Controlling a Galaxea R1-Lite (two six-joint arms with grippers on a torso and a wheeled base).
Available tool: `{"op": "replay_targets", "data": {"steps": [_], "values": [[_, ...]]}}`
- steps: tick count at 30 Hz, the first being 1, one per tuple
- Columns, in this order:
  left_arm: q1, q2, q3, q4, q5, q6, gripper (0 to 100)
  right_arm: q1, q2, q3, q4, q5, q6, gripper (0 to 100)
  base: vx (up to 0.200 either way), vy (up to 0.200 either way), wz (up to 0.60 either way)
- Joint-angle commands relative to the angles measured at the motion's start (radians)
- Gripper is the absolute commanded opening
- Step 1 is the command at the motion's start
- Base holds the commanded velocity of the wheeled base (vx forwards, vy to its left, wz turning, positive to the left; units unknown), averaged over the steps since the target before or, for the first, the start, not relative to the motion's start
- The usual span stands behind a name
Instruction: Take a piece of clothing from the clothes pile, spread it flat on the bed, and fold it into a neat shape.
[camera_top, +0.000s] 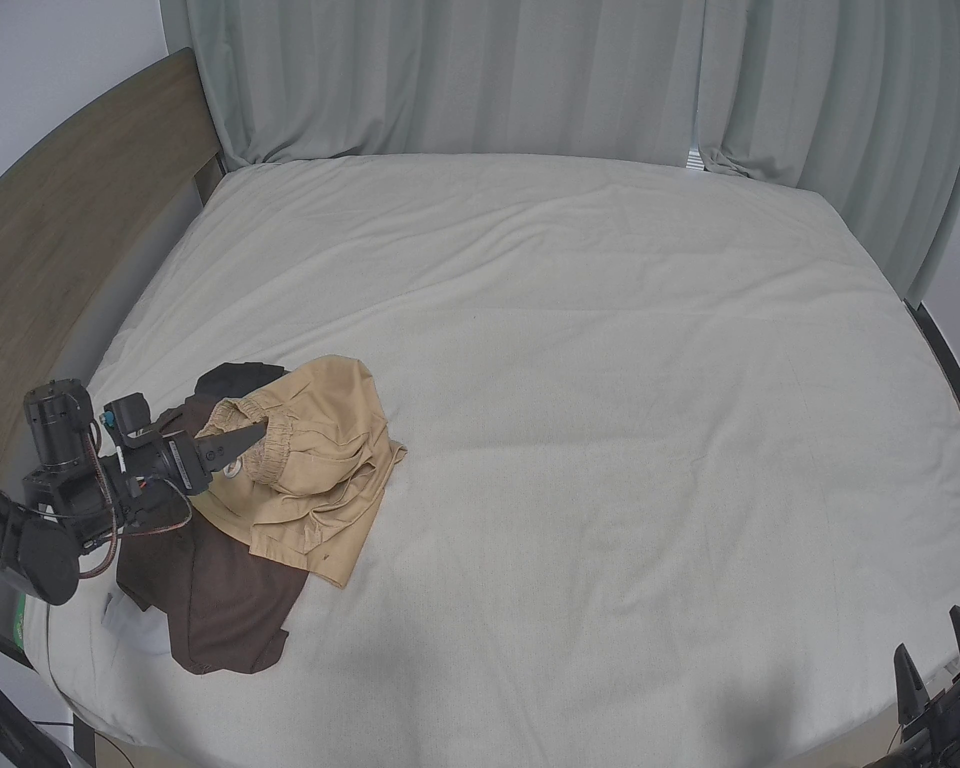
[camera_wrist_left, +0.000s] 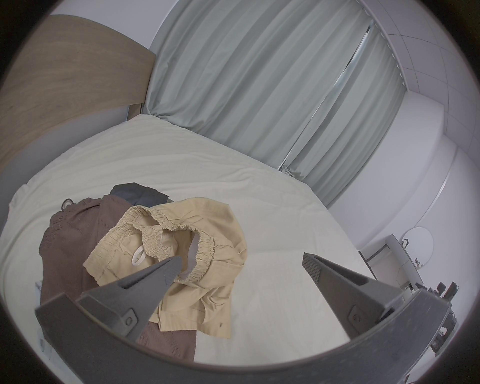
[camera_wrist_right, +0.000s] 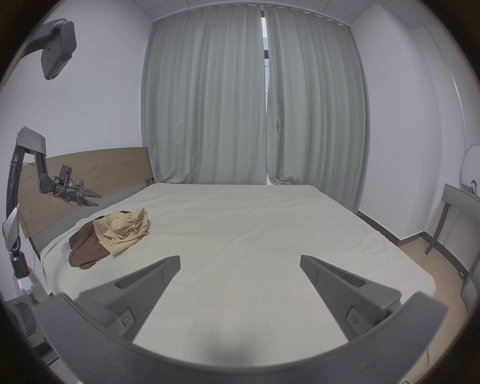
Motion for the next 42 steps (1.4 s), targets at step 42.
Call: {"op": "replay_targets", "data": {"steps": [42], "values": [[-0.078, 0.487, -0.256, -0.203, -0.035, -0.011, 100, -0.001, -0.016, 0.016, 0.001, -0.001, 0.002, 100, 0.0, 0.0, 0.0]]}}
